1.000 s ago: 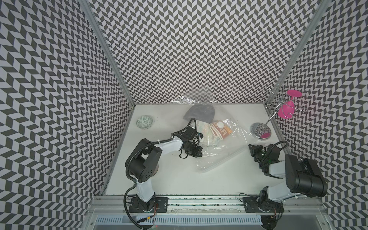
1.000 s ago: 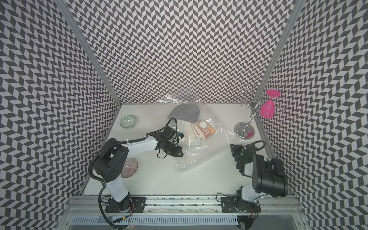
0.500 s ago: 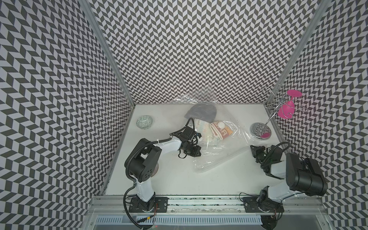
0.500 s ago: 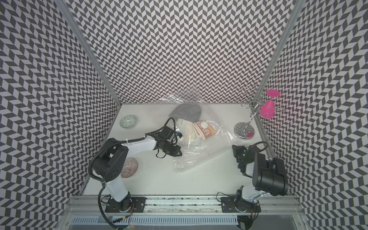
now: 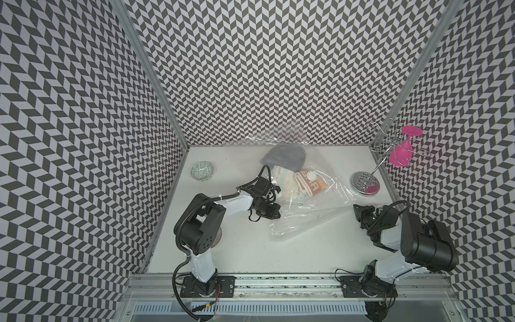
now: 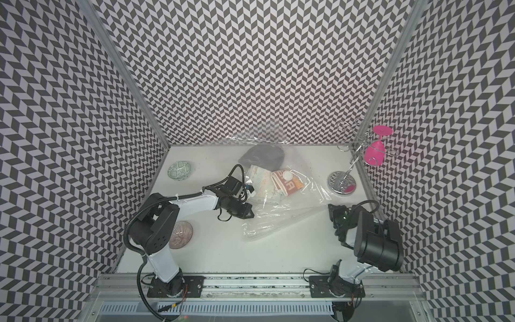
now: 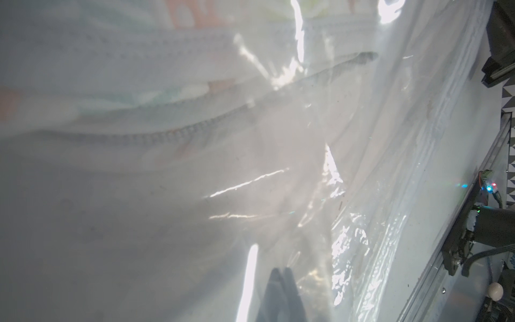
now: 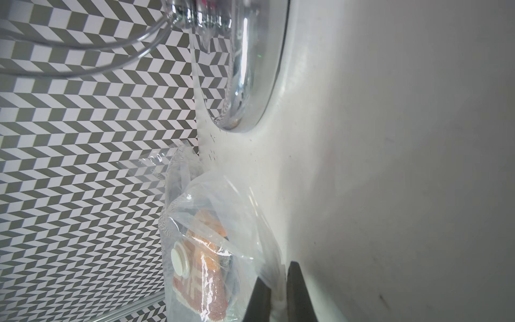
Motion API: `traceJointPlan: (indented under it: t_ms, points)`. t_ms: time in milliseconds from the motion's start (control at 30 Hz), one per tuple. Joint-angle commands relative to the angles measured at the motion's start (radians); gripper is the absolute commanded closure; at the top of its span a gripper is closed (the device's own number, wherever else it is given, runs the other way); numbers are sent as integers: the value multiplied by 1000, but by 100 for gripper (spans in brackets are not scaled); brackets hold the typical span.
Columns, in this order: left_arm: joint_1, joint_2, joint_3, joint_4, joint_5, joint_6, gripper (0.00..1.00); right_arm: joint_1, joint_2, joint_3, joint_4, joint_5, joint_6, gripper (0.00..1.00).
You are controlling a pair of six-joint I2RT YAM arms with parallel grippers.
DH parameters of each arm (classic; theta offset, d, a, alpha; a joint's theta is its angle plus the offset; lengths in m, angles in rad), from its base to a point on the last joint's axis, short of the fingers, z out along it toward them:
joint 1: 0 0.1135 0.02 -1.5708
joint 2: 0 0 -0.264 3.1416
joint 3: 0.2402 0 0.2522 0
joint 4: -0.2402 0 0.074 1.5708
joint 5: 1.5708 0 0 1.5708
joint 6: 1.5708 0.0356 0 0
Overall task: Place the folded towel into the vacuum bag
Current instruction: Close the vacuum bag at the center of the board.
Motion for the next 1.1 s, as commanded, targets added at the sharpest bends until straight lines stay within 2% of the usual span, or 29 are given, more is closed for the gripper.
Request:
traceJointPlan:
  t_ms: [0, 400, 533, 600, 667, 700, 767, 800, 833, 867, 900, 1067]
  points:
    - [72, -19, -50, -215, -171, 2, 100, -99, 11, 36, 161, 289, 1, 100]
    - [98, -20, -50, -207, -172, -6, 100, -135, 21, 34, 167, 292, 2, 100]
    - [102, -7, -28, -174, -160, -11, 100, -138, 13, 61, 135, 252, -58, 99]
    - [97, -1, -6, -142, -144, -4, 100, -138, 6, 63, 147, 236, -81, 88]
    - [91, -5, 20, -104, -147, -4, 100, -136, -15, 74, 123, 223, -111, 69]
    - [89, -11, 30, -85, -141, -6, 96, -134, -27, 76, 107, 224, -123, 62]
    - [89, -29, 45, -42, -134, -14, 70, -131, -59, 79, 70, 240, -147, 45]
    - [90, -46, 49, -13, -124, -16, 52, -129, -76, 80, 67, 240, -160, 31]
    - [91, -65, 51, 12, -123, -17, 31, -126, -92, 77, 70, 237, -171, 4]
    - [91, -81, 53, 34, -120, -17, 19, -123, -105, 76, 68, 235, -180, 0]
    - [91, -103, 52, 60, -122, -21, 1, -118, -121, 82, 56, 236, -193, 0]
    - [106, -218, 26, 206, -134, -53, 0, -67, -220, 73, 44, 307, -282, 0]
